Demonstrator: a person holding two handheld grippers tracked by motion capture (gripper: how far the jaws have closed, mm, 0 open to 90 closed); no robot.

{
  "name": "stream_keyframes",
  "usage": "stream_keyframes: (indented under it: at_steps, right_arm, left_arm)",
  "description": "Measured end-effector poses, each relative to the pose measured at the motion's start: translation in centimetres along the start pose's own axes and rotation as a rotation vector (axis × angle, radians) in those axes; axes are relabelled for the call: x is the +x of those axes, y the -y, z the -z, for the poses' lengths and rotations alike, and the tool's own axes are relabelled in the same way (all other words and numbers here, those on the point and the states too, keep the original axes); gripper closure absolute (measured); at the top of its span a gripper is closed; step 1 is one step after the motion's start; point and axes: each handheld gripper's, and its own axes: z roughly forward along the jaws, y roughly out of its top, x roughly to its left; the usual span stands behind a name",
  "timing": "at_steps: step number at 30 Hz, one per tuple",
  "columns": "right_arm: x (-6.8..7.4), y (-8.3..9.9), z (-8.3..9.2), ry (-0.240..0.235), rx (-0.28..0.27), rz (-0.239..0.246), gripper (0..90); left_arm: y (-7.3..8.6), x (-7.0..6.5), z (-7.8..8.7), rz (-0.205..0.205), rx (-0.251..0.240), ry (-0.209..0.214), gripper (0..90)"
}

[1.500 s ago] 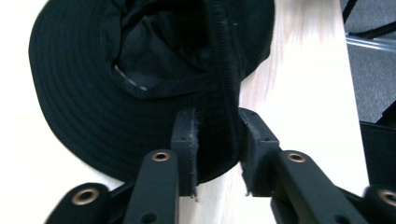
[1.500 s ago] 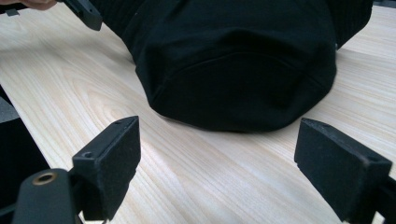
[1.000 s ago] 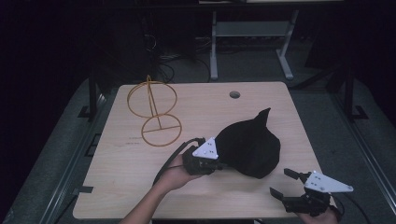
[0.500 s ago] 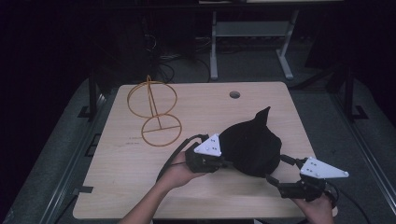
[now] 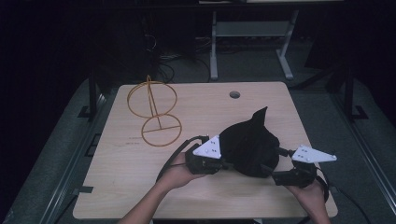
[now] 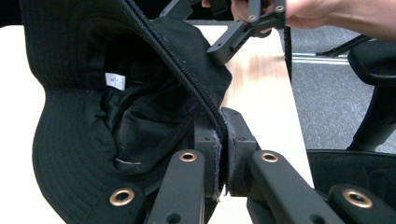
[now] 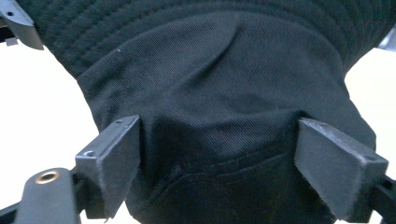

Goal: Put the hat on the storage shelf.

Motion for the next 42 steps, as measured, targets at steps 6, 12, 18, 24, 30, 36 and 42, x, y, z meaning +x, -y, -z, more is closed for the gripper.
stream_keyframes:
  at_steps: [6,12,18,24,30,36,42]
  right_arm:
    - [0.1,0.3,-0.6,-0.017,0.010,0.009,34.0]
    - [0.8,0.8,-1.2,0.011,0.012,0.085,68.8]
    - [1.0,1.6,-2.1,-0.026,0.008,0.092,83.9]
    - [1.1,1.2,-1.2,-0.010,-0.045,0.070,85.9]
    - [0.9,0.9,-0.4,0.000,-0.084,0.046,86.2]
    - [1.0,-0.1,0.5,0.011,-0.104,0.045,86.4]
    - [1.1,-1.3,1.2,0.017,-0.115,0.066,86.5]
  left_arm:
    - [0.4,0.2,0.0,0.007,0.003,0.001,85.9]
    - [0.5,0.1,0.3,0.004,0.007,0.000,85.9]
    - [1.2,0.0,0.7,0.010,0.009,-0.011,85.7]
    - [1.8,0.1,1.4,0.026,0.016,-0.041,79.1]
    - [2.1,0.1,2.3,0.046,0.016,-0.071,63.1]
    - [3.0,-0.2,3.6,0.068,0.003,-0.108,51.1]
    - [4.2,-0.3,4.9,0.103,-0.013,-0.155,46.7]
